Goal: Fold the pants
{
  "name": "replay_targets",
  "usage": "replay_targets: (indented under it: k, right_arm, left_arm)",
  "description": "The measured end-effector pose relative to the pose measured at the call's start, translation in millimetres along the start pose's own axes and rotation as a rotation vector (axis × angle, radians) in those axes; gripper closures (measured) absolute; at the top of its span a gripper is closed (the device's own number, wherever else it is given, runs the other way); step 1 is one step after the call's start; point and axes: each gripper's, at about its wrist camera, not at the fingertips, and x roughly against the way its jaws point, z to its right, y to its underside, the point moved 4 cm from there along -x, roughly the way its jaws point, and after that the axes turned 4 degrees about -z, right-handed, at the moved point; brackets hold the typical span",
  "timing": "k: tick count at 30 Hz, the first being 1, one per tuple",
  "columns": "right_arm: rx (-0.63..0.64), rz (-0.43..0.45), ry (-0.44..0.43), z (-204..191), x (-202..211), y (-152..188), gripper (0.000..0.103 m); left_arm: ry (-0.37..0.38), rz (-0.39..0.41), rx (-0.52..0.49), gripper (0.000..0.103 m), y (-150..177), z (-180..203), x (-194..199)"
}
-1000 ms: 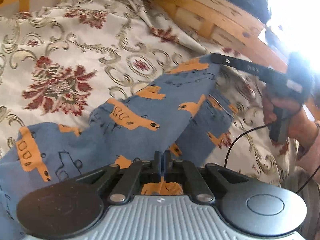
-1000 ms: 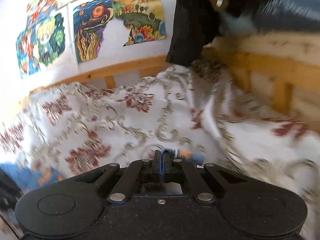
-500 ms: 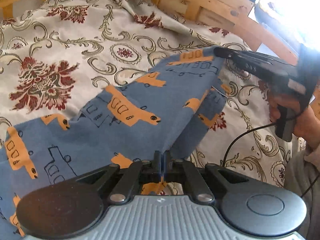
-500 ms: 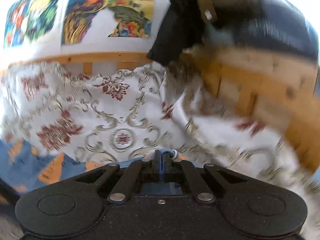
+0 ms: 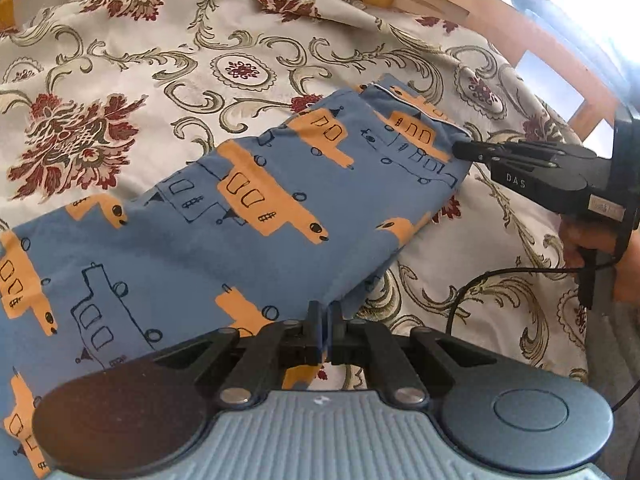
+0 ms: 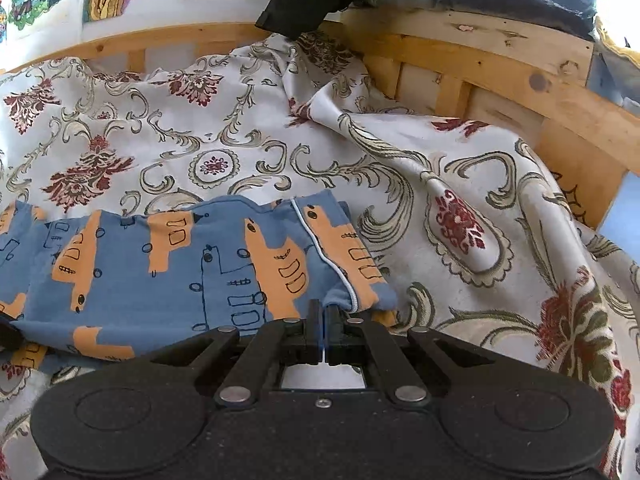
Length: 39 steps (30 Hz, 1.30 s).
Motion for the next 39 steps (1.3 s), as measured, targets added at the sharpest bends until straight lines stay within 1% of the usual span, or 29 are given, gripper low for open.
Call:
replay_targets:
  k: [2,4,6,9,10,11,12,13,15,16,17,18,20,21,22,23,24,25,27,28,29,30,31,33,34,35,37,39]
  right_arm:
    - [0.008,-0.009,0.005,-0.4,0.9,1.4,0.103]
    - [0.018,-0.041,0.005,-2.5,-5.5,6.3,0.103]
    - [0.03,-0.058,0.003,-2.2,-6.9,12.4,0.103]
    - [0.019,-0.053,-0.004,-1.4,-7.9,12.0,0.103]
    - [0.016,-0.051,-0.005,-0.8,-7.6,11.7,0.102]
    - [0.013,-0.051,-0.004,0.2,-7.3,11.5,0.1]
    - [0.009,-0.052,-0.001,1.3,-7.0,11.6,0.094]
    - [0.004,-0.049,0.008,3.1,-6.3,11.6,0.09]
    - [-0.001,-0.039,0.02,6.0,-2.8,10.8,0.073]
    - [-0.003,-0.025,0.031,7.3,0.9,9.9,0.067]
    - [0.002,-0.007,0.049,7.9,4.7,9.0,0.05]
    - [0.019,0.026,0.077,6.3,10.2,7.5,0.041]
    - [0.078,0.09,0.115,-2.5,20.1,4.5,0.04]
    - [0.103,0.12,0.114,-7.9,23.9,3.6,0.036]
    - [0.124,0.143,0.096,-13.8,25.9,3.6,0.033]
    - [0.151,0.149,0.07,-20.9,25.7,4.4,0.026]
    - [0.189,0.137,0.049,-29.1,22.4,6.0,0.025]
    - [0.228,0.116,0.034,-37.1,17.5,8.4,0.024]
    - [0.311,0.036,0.019,-50.6,1.4,16.3,0.019]
    - [0.338,0.001,0.027,-53.3,-6.0,20.3,0.019]
    - [0.339,-0.006,0.033,-52.4,-9.3,21.2,0.015]
    - [0.325,-0.005,0.044,-49.6,-9.9,19.4,0.008]
    - [0.306,0.0,0.07,-44.5,-9.7,16.2,0.006]
    - [0.281,0.026,0.113,-36.1,-6.7,12.5,0.006]
    - [0.266,0.047,0.12,-33.6,-3.4,11.5,0.006]
    - [0.246,0.073,0.117,-31.6,-0.8,8.9,0.005]
    - [0.208,0.131,0.087,-31.1,4.7,4.0,0.003]
    - [0.176,0.191,0.034,-33.5,9.8,-0.4,0.002]
  left_arm:
    - [-0.002,0.001,-0.006,0.101,1.7,0.9,-1.7]
    - [0.003,-0.007,-0.009,0.1,5.0,-0.6,-5.2]
    - [0.025,-0.015,0.006,0.099,7.5,-4.4,-7.9]
    - [0.063,-0.009,0.051,0.095,14.3,-15.5,-3.9]
    - [0.082,0.0,0.073,0.091,18.4,-20.0,0.6]
    - [0.092,0.006,0.091,0.088,22.6,-23.7,5.0]
    - [0.097,0.01,0.104,0.086,27.7,-27.1,9.5]
    - [0.096,0.016,0.114,0.083,33.7,-30.8,15.2]
    - [0.068,0.044,0.145,0.078,46.6,-40.2,29.9]
    - [0.042,0.062,0.17,0.073,53.6,-46.5,37.9]
    - [0.014,0.08,0.197,0.068,58.1,-52.4,44.1]
    - [-0.02,0.103,0.23,0.067,64.5,-59.4,51.1]
    - [-0.078,0.139,0.312,0.063,76.8,-74.2,61.6]
    - [-0.114,0.154,0.358,0.061,83.6,-82.5,65.1]
    - [-0.149,0.154,0.393,0.059,88.6,-90.0,66.7]
    - [-0.194,0.146,0.429,0.059,95.3,-97.2,67.4]
    - [-0.216,0.145,0.448,0.059,100.1,-101.8,67.9]
    - [-0.223,0.156,0.456,0.059,104.6,-103.7,69.3]
    - [-0.243,0.167,0.454,0.058,110.6,-102.7,71.1]
    - [-0.263,0.162,0.443,0.058,113.9,-100.9,71.5]
    - [-0.284,0.158,0.428,0.056,117.1,-97.8,71.7]
    - [-0.298,0.152,0.416,0.054,120.7,-95.5,72.0]
    - [-0.305,0.142,0.403,0.051,123.5,-93.7,73.3]
    - [-0.322,0.126,0.393,0.046,126.4,-91.6,78.4]
    - [-0.328,0.122,0.392,0.041,126.4,-90.6,82.2]
    - [-0.334,0.129,0.39,0.036,123.4,-90.6,87.7]
    - [-0.337,0.171,0.382,0.031,118.3,-92.6,101.2]
    - [-0.318,0.216,0.384,0.03,103.4,-97.0,110.8]
